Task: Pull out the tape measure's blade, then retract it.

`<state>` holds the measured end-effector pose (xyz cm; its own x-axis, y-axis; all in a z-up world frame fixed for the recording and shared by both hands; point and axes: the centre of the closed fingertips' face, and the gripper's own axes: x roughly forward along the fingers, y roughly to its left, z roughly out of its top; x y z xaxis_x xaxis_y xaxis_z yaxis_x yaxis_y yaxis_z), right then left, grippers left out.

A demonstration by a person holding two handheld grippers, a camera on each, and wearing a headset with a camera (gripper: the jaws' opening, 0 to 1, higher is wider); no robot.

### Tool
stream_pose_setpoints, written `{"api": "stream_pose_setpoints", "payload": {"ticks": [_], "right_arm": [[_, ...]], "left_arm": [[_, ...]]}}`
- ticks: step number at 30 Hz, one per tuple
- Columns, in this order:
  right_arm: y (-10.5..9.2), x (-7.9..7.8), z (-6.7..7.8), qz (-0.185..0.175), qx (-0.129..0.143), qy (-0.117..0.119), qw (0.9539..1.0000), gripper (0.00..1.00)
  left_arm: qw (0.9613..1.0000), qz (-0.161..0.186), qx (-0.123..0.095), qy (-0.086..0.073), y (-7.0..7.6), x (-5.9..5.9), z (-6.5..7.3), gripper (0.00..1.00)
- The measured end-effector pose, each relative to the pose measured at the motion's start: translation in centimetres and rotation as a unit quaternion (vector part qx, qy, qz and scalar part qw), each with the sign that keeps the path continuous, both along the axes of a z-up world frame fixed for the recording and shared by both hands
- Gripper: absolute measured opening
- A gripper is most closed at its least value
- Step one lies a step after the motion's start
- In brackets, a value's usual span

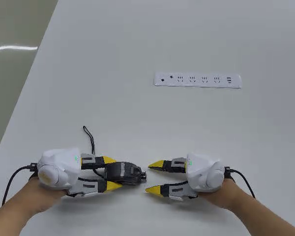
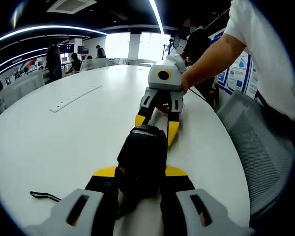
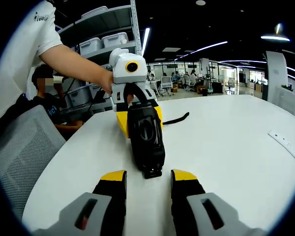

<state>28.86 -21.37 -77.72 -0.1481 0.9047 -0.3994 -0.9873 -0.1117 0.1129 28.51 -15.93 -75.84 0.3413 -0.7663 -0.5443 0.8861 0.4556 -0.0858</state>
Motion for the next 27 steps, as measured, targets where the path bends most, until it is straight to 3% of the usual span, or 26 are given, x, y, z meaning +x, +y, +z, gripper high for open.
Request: {"api": "stream_pose_setpoints", "payload": {"ticks": [27], "right_arm": [[1.1,0.4,-1.1,0.021,-0.009,-0.036,0.9991,0.15]], "left_arm": [[1.0000,0.001,-0.003,-0.002,0.1,0.0,-0.1,0.29]]}}
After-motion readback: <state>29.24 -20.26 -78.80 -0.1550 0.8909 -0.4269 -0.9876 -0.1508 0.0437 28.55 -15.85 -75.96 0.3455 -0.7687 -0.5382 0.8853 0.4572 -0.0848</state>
